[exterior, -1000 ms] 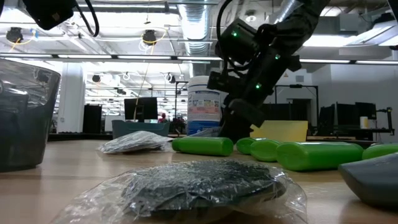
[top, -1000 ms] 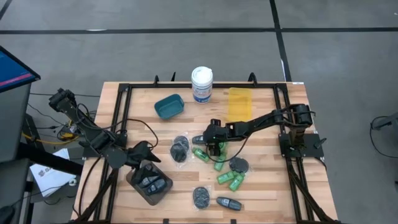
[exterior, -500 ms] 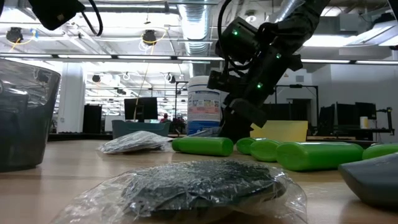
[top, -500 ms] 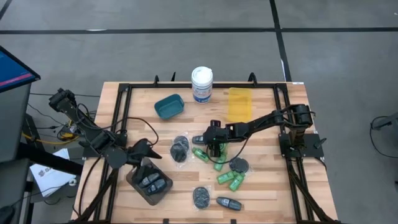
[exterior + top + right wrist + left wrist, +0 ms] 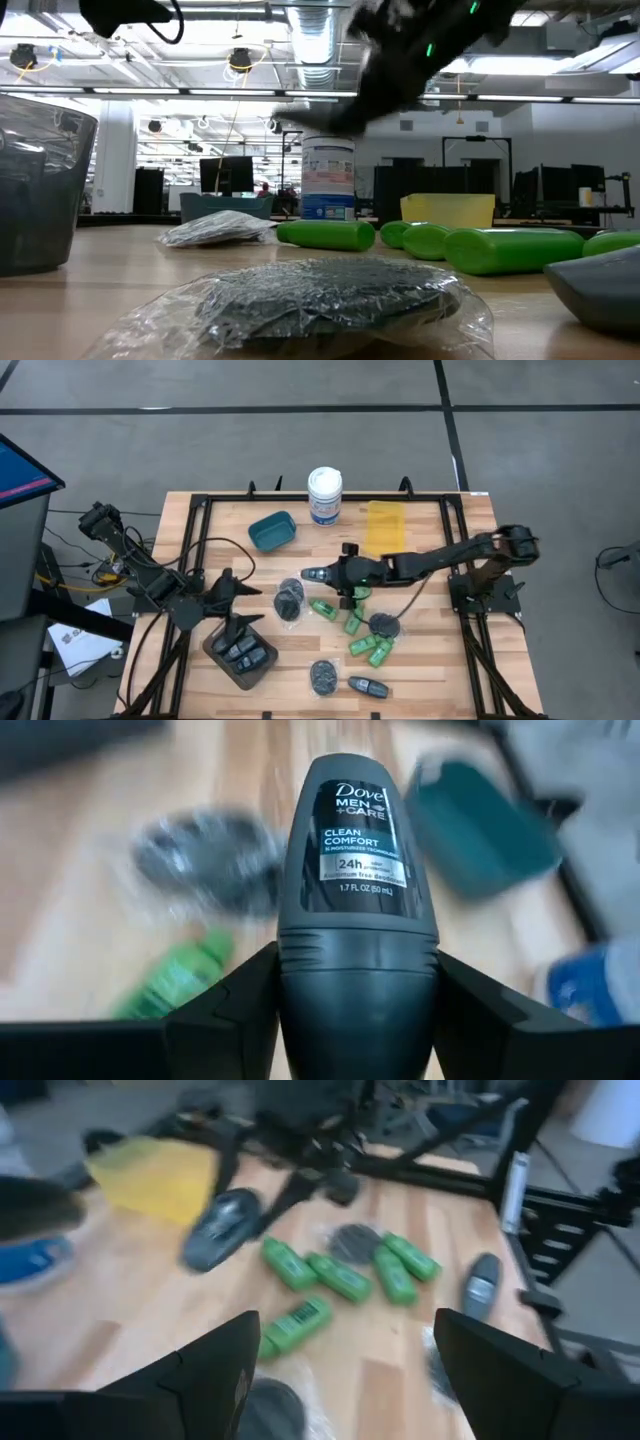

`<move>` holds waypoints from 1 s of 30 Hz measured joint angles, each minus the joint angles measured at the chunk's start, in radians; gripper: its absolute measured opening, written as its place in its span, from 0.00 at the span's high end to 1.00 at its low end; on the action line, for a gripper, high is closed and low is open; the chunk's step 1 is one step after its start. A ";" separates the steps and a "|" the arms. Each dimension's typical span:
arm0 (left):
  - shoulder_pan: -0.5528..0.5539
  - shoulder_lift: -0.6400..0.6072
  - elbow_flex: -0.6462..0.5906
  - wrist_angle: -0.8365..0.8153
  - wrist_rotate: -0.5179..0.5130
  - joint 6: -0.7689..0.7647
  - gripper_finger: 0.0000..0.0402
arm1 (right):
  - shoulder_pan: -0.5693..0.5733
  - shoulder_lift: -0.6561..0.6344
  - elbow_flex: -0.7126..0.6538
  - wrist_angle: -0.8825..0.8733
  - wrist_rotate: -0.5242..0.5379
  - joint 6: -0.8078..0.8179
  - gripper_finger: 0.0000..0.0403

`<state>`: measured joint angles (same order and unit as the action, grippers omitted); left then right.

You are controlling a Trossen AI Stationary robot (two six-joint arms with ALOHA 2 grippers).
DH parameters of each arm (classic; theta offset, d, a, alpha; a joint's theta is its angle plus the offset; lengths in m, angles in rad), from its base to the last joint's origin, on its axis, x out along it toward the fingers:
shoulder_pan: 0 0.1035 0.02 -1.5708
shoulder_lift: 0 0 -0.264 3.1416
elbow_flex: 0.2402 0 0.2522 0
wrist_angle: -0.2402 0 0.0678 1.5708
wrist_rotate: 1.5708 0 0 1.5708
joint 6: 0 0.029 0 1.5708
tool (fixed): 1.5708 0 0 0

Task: Pick & Place Travel size toiletries
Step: Put the black deodorant into the black bin

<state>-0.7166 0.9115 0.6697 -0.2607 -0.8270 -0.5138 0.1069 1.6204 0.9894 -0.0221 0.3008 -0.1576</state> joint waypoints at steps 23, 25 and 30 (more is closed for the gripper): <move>0.197 0.218 0.000 0.607 0.100 0.736 0.26 | 0.251 -0.134 0.001 0.325 -0.003 -0.207 0.53; 0.216 0.224 0.000 0.630 0.124 0.745 0.26 | 0.261 -0.134 0.001 0.324 -0.001 -0.209 0.53; 0.247 0.227 0.000 0.654 0.132 0.772 0.26 | 0.289 -0.134 0.001 0.325 0.007 -0.222 0.53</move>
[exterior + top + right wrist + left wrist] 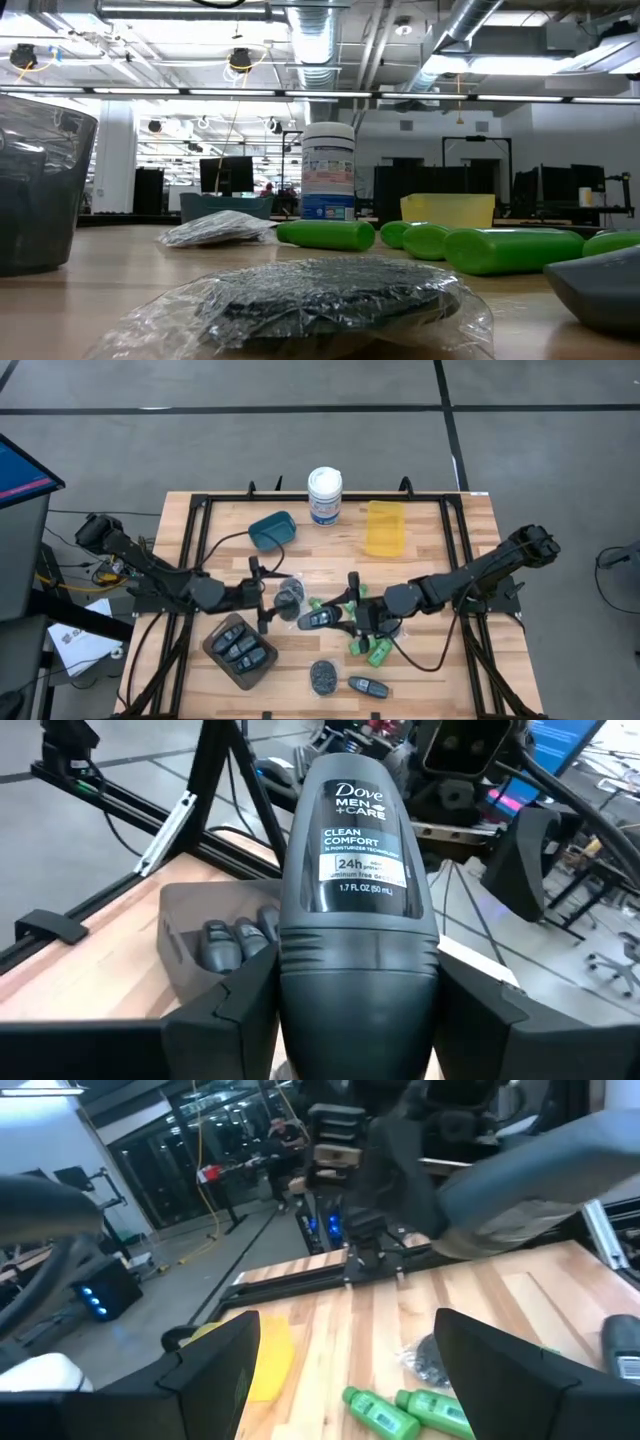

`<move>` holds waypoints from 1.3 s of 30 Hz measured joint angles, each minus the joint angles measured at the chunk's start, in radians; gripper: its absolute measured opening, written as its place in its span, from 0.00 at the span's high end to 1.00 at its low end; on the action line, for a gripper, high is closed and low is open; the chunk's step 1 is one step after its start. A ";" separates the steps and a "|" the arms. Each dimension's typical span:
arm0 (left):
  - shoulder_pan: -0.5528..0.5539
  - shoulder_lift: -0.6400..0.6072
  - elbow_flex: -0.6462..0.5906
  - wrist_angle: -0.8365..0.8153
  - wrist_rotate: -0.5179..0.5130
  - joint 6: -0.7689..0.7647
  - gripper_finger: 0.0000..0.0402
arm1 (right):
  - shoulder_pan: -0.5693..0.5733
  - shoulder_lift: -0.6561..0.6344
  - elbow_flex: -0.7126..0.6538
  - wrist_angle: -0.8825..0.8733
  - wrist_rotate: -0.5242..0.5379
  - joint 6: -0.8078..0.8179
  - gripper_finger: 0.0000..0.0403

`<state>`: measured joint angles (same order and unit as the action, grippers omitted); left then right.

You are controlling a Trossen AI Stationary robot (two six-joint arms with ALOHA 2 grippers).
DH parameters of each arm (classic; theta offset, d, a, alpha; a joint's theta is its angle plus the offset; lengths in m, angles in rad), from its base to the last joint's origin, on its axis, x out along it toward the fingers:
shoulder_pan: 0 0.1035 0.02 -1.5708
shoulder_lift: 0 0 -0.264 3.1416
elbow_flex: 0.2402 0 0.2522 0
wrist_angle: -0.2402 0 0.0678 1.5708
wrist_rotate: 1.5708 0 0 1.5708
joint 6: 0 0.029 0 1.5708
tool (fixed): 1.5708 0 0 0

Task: Pick & Place Travel size toiletries
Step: Put the black deodorant into the black bin

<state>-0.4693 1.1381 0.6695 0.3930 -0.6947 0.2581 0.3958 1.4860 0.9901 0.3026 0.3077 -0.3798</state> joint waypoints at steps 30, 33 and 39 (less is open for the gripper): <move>0.127 0.185 0.000 0.433 0.484 0.035 0.26 | -0.025 0.000 0.000 0.052 0.035 -0.038 0.53; 0.130 0.219 0.000 0.497 0.493 0.030 0.26 | -0.031 0.000 0.000 0.051 0.034 -0.038 0.53; 0.130 0.273 0.000 0.618 0.493 0.031 0.26 | -0.046 0.000 0.000 0.050 0.034 -0.038 0.53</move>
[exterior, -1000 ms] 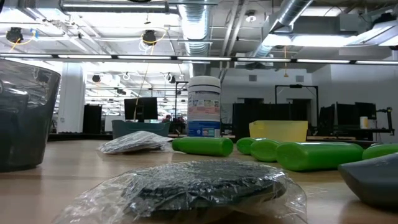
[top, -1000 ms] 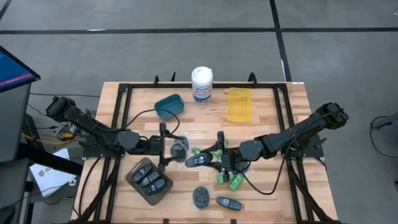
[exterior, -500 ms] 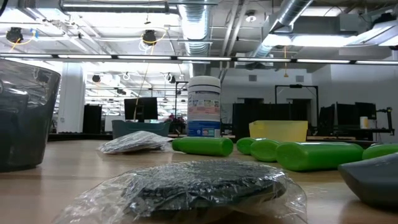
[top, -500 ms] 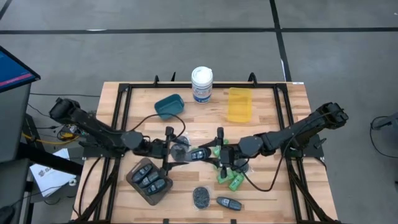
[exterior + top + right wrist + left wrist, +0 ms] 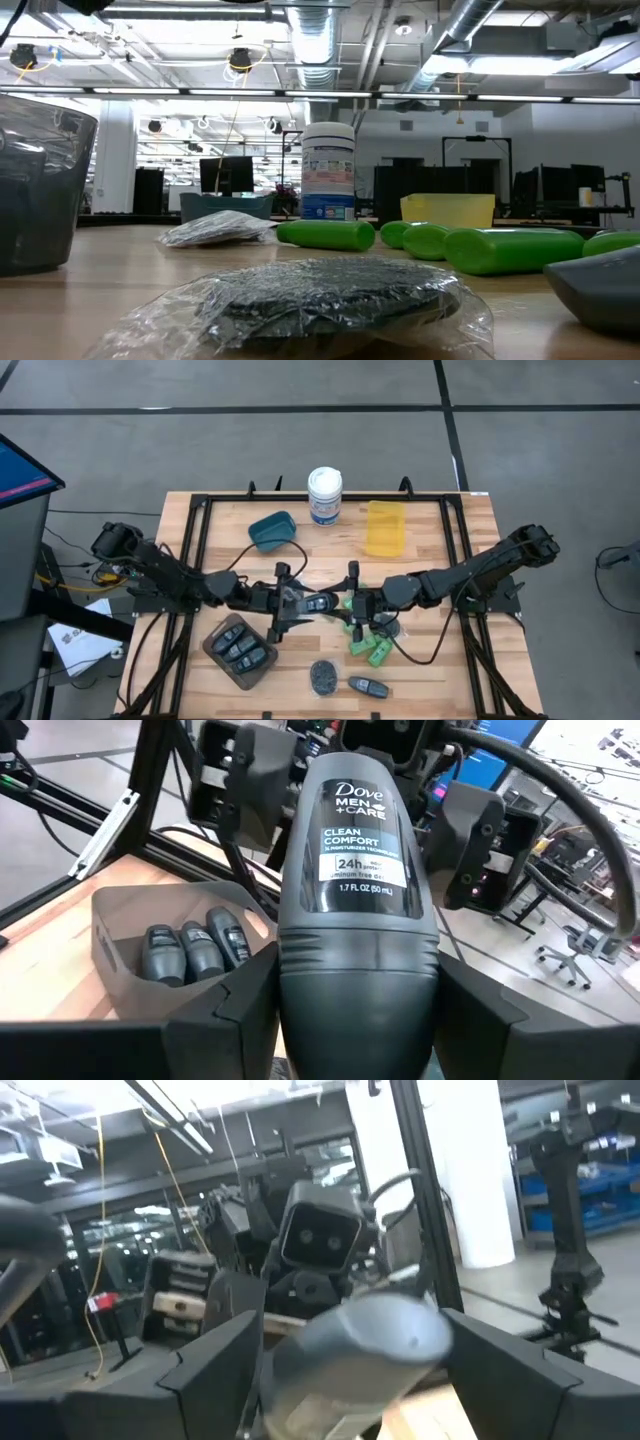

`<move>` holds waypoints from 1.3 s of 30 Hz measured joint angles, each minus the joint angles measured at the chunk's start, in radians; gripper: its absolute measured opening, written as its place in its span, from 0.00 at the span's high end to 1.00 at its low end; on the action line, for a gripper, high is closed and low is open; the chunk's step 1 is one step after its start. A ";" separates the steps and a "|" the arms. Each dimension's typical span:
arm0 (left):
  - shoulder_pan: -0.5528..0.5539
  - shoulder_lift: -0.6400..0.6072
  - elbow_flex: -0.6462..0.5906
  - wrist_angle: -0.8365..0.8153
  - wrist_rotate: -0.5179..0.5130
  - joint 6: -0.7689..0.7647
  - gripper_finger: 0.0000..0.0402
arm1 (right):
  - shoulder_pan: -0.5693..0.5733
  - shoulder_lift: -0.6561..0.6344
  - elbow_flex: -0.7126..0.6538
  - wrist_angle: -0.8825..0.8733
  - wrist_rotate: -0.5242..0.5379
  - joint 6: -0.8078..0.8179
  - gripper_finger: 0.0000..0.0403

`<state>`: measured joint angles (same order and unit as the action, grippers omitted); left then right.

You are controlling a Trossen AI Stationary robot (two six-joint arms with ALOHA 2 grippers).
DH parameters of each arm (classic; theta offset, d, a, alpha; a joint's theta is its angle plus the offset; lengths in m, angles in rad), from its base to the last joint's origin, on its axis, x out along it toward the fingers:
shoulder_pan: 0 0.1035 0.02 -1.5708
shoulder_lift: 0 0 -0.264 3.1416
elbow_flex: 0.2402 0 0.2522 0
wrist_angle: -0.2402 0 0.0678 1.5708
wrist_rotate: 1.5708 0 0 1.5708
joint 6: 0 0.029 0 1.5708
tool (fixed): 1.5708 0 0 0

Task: Pick & Place Travel size toiletries
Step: Put the black deodorant into the black bin

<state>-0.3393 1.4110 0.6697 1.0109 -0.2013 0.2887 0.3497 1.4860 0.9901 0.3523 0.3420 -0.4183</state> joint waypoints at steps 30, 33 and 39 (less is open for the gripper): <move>0.040 0.105 0.000 0.208 0.097 0.066 0.53 | -0.006 0.000 0.000 0.000 0.006 0.023 0.53; 0.040 0.105 0.000 0.207 0.097 0.061 0.54 | -0.005 0.000 0.000 0.000 0.003 0.028 0.51; 0.038 0.105 0.001 0.196 0.102 0.043 0.56 | -0.001 0.001 0.000 -0.003 -0.008 0.022 0.39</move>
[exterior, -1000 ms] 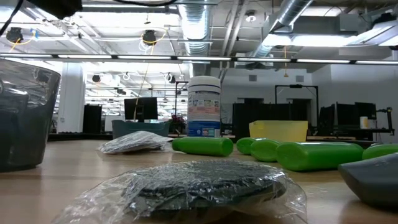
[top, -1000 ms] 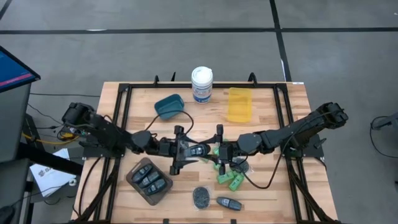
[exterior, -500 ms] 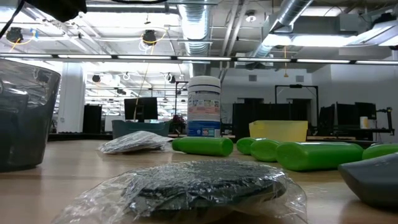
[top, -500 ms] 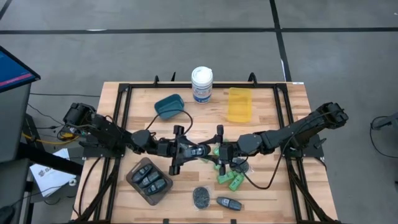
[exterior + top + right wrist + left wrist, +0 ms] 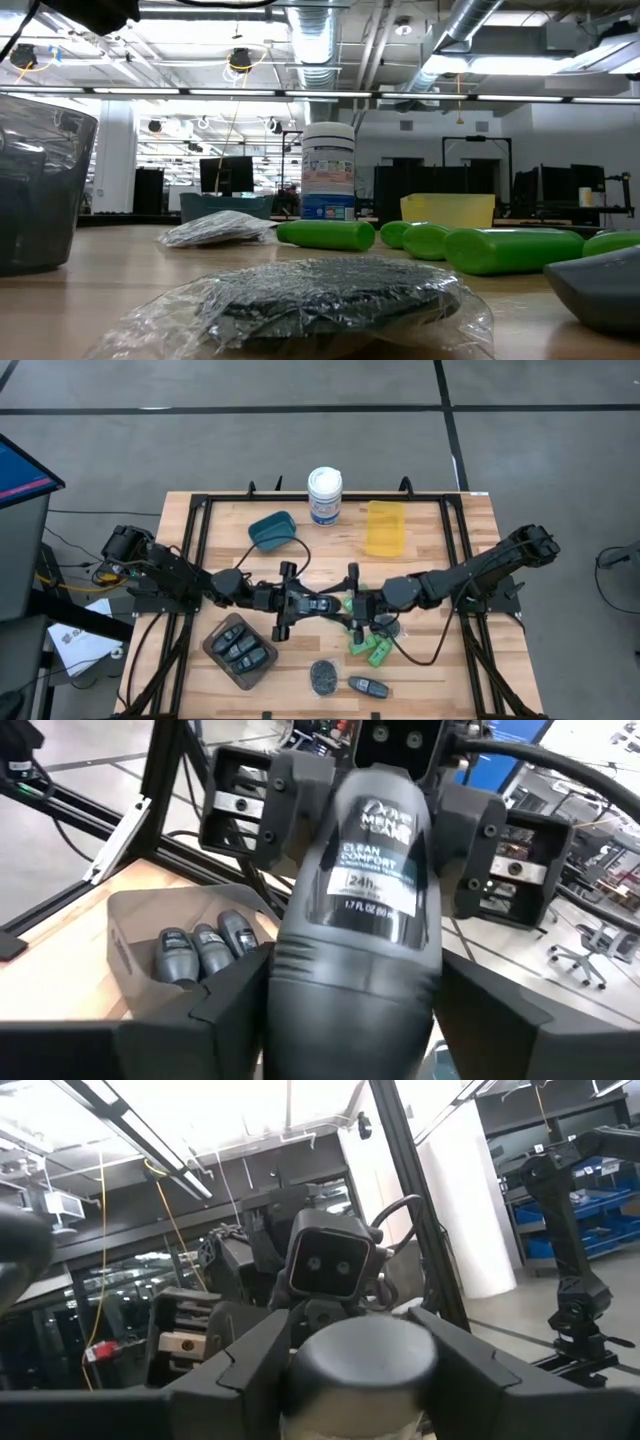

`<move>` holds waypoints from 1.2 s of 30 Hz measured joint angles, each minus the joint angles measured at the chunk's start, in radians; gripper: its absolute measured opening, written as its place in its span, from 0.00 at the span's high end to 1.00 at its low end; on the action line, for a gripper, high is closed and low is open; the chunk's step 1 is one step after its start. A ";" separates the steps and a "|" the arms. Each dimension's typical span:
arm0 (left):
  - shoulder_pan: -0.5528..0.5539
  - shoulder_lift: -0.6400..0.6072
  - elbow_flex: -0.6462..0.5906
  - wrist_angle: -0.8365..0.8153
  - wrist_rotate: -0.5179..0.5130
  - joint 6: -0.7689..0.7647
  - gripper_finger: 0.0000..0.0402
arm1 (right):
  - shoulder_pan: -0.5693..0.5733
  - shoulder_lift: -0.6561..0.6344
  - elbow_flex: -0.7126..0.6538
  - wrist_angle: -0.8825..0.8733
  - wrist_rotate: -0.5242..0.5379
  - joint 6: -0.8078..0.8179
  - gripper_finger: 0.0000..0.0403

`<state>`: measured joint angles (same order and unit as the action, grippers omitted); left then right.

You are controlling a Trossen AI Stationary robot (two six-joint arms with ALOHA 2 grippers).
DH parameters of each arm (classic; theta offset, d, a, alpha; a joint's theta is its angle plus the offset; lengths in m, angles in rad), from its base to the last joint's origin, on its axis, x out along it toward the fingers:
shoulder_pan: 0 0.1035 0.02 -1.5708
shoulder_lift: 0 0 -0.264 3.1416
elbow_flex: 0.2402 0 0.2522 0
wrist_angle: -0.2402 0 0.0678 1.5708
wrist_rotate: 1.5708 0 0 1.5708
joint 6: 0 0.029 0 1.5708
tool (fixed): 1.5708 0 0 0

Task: Pick & Place Travel size toiletries
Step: Put the black deodorant into the black bin

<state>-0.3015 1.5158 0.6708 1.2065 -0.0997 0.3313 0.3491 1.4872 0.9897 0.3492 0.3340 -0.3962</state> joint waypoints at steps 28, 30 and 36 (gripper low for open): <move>-0.284 -0.415 -0.001 -0.896 -0.411 -0.337 0.58 | 0.139 -0.004 0.000 -0.272 0.220 0.144 0.34; -0.314 -0.422 -0.001 -0.973 -0.410 -0.445 0.59 | 0.142 -0.004 0.000 -0.308 0.219 0.181 0.34; -0.404 -0.422 -0.001 -1.178 -0.357 -0.768 0.59 | 0.142 -0.004 0.000 -0.343 0.217 0.225 0.34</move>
<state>-0.7051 1.0943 0.6697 0.0285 -0.4566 -0.4363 0.4908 1.4830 0.9897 0.0059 0.5514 -0.1711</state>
